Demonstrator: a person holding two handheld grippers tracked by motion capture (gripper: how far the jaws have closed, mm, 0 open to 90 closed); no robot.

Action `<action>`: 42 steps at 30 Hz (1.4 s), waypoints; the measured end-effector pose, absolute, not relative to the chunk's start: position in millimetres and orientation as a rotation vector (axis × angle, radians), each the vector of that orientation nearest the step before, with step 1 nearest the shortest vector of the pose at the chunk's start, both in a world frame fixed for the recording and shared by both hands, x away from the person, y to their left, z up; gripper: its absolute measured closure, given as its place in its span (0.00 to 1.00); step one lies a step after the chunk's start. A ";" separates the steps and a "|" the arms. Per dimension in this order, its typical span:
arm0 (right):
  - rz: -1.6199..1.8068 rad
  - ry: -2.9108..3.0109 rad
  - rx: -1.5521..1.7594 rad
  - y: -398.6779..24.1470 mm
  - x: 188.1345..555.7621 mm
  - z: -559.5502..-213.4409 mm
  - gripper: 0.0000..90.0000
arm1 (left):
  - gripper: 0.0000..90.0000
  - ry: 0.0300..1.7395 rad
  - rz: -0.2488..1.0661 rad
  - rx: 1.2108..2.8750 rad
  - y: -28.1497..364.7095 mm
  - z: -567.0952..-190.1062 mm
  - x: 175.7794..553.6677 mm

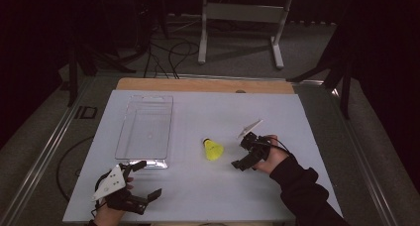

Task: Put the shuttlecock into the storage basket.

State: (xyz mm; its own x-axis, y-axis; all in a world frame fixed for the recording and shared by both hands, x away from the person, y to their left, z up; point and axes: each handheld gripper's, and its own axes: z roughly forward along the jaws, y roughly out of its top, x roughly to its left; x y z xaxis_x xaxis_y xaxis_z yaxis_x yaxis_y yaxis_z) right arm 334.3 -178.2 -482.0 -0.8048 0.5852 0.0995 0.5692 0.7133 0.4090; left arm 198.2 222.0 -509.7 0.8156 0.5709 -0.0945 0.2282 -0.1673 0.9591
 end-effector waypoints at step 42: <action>0.597 2.984 0.967 -134.3 372.1 -504.5 0.43 | 0.00 0.618 0.331 1.750 222.7 -510.5 198.8</action>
State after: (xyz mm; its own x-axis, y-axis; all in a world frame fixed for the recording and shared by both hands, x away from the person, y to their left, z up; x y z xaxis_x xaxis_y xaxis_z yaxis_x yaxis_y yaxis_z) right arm 372.1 -134.3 -504.5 -0.8154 0.5560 0.1612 0.5752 0.7467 0.3339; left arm 198.8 222.7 -510.5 0.8188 0.5657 -0.0982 0.2314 -0.1685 0.9582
